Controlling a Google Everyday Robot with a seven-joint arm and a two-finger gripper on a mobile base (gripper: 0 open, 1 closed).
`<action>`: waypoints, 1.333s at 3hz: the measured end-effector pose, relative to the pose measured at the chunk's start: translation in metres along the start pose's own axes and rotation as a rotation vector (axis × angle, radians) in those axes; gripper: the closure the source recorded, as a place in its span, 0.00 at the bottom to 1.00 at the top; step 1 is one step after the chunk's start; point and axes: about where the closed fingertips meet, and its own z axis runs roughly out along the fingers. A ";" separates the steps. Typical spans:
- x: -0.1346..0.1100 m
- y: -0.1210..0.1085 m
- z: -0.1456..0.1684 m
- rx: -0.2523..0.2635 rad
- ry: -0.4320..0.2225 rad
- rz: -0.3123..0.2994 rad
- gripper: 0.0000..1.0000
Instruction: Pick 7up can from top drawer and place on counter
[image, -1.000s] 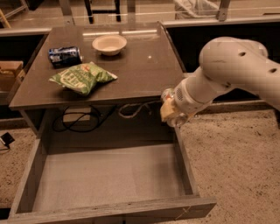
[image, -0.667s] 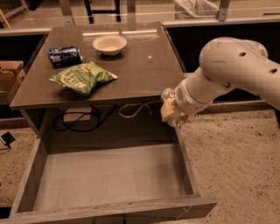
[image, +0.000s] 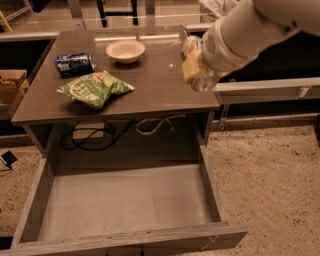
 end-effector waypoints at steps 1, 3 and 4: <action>-0.066 0.013 -0.026 0.035 -0.050 -0.026 1.00; -0.143 0.018 0.042 0.039 0.041 0.009 1.00; -0.147 0.011 0.117 0.006 0.137 0.051 1.00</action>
Offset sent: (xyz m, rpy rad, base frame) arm 0.1342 0.0608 0.0951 -0.0350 -0.0189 -0.0164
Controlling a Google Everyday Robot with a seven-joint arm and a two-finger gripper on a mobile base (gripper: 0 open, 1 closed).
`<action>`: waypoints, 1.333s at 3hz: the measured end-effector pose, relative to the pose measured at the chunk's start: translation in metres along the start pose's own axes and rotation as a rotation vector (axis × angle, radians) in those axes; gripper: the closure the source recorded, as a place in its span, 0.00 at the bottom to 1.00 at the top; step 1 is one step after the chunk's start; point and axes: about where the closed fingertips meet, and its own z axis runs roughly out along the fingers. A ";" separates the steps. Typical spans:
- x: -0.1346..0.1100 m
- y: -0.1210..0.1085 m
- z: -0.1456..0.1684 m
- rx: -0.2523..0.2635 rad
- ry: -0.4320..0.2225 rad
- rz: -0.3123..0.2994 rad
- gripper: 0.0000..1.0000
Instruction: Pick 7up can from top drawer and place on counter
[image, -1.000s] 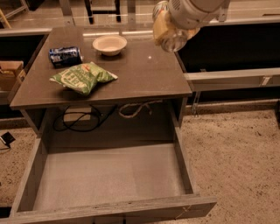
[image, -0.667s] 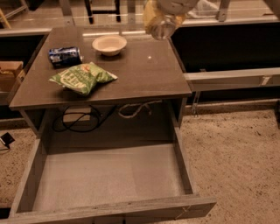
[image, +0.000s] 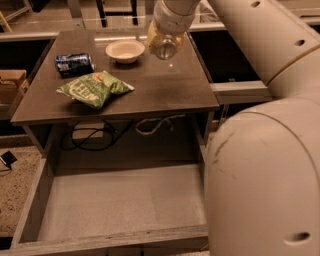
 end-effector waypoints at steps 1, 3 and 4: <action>0.002 -0.007 0.050 -0.022 0.060 0.024 0.97; 0.004 -0.011 0.070 -0.022 0.080 0.024 0.50; 0.004 -0.011 0.070 -0.022 0.080 0.024 0.28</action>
Offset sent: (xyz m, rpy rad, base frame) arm 0.0338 0.0074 -0.0797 -0.0016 0.0993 0.0030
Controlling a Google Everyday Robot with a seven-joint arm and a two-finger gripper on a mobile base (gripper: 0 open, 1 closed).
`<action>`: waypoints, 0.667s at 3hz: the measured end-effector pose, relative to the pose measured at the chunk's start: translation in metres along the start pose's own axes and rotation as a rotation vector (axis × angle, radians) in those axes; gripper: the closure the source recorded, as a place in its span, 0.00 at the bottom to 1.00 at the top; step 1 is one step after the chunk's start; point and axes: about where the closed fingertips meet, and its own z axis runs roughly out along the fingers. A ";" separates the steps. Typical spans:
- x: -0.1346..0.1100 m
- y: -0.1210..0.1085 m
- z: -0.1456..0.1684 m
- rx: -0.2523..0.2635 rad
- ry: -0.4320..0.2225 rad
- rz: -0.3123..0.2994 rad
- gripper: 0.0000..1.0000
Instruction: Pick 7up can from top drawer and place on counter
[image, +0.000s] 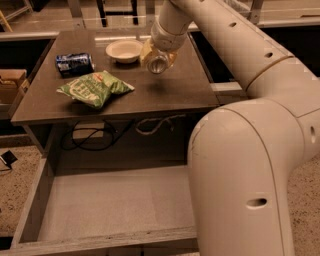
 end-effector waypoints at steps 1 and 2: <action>0.000 0.000 0.000 0.000 0.000 0.000 0.05; 0.000 0.000 0.000 0.000 0.000 0.000 0.00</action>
Offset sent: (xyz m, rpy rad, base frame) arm 0.0000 0.0000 0.0000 0.0000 0.0000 0.0000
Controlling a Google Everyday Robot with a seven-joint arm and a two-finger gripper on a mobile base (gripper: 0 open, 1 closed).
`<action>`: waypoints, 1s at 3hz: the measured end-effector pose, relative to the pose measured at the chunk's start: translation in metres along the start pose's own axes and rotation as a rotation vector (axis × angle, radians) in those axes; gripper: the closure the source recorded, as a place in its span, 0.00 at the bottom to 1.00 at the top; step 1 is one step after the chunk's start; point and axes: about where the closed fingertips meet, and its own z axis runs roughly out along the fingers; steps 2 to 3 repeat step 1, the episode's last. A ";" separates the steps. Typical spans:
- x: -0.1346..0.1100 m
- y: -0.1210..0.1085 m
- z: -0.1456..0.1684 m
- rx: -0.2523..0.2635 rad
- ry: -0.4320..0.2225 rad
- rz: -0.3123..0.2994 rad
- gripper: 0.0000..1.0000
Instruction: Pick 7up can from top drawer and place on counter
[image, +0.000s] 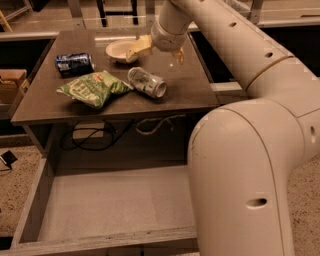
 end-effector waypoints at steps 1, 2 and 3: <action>0.000 0.000 0.000 0.000 0.000 0.000 0.00; 0.000 0.000 0.000 0.000 0.000 0.000 0.00; 0.000 0.000 0.000 0.000 0.000 0.000 0.00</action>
Offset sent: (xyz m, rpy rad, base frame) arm 0.0000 0.0000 0.0000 0.0000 0.0000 0.0000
